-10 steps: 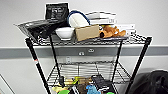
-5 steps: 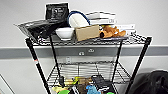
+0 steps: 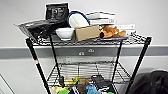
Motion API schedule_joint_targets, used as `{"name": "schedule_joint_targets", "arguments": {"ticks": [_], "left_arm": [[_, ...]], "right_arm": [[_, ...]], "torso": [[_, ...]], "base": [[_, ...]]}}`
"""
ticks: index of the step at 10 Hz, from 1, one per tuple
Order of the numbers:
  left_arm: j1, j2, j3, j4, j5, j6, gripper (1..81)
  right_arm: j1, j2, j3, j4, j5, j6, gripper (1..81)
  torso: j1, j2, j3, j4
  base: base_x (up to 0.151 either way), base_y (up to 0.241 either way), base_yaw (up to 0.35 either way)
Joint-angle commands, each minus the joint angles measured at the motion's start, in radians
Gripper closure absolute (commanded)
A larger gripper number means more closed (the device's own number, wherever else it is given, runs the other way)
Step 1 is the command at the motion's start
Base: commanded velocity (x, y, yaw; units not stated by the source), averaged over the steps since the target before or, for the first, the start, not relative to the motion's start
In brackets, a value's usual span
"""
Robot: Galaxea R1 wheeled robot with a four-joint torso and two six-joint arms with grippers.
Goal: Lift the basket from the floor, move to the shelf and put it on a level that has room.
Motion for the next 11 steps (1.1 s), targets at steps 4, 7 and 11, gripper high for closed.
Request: {"name": "schedule_joint_targets", "arguments": {"ticks": [4,7,11], "left_arm": [[-0.169,-0.151,0.305,0.128,-0.005,-0.007,81.1],[-0.227,-0.188,0.373,0.122,-0.003,-0.015,81.1],[-0.36,-0.248,0.451,0.053,0.009,-0.019,81.1]], "right_arm": [[0.183,-0.119,0.22,0.007,-0.037,0.015,81.1],[0.246,-0.203,0.32,0.019,-0.037,0.018,81.1],[0.352,-0.259,0.389,0.088,-0.047,0.02,81.1]], "torso": [[0.0,0.0,0.0,0.0],[0.0,0.0,0.0,0.0],[0.0,0.0,0.0,0.0]], "base": [[0.0,0.0,0.0],[0.0,0.0,0.0],[0.0,0.0,0.0]]}}
